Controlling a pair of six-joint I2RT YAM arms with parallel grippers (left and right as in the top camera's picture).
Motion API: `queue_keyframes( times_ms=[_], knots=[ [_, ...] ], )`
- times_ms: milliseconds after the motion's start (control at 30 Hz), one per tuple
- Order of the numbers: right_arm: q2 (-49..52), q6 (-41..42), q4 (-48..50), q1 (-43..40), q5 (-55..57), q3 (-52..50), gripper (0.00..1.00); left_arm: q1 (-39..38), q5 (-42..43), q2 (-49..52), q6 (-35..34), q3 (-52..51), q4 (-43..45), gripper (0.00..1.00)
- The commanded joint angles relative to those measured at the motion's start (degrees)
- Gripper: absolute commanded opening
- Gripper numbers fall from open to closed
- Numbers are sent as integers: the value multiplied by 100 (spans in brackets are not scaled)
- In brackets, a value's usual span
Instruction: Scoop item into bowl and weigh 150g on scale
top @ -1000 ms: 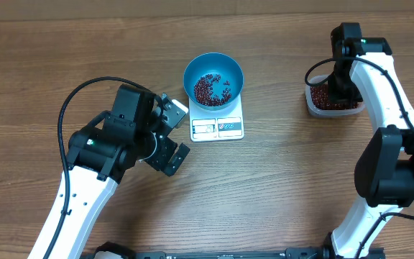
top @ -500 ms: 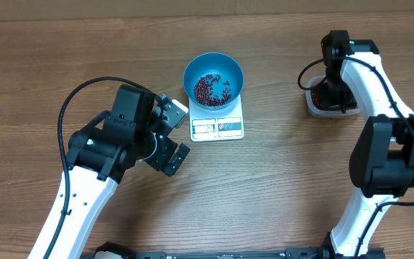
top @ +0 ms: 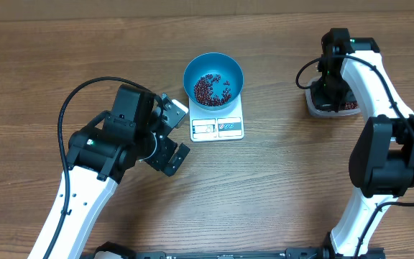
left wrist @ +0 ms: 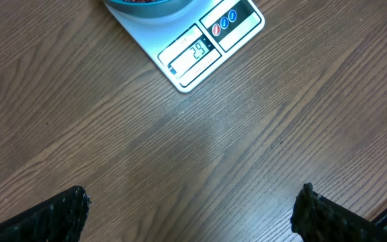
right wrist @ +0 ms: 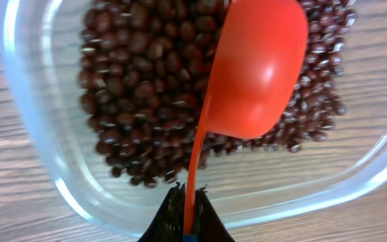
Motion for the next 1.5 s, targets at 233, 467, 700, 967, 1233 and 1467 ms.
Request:
queue_keyframes(
  times_ms=[233,467,700,967,1233,1467],
  knots=[
    [66,-90,-310,-389,-1298,72,4,22,4,11,127,129,4,100],
    [66,-564,-315,-1010,-3032,61,4,22,4,11,127,129,4,100],
    [66,-739,-350,-1716,-4162,0,4,22,4,11,127,129,4,100],
    [70,-841,-190,-2087,-4485,-492,4,22,4,11,127,129,4,100],
    [70,-962,79,-2092,-5082,-531,4,22,4,11,127,129,4,100],
    [70,-960,63,-2092,-5233,-531,4,20,4,11,127,129,4,100]
  ],
)
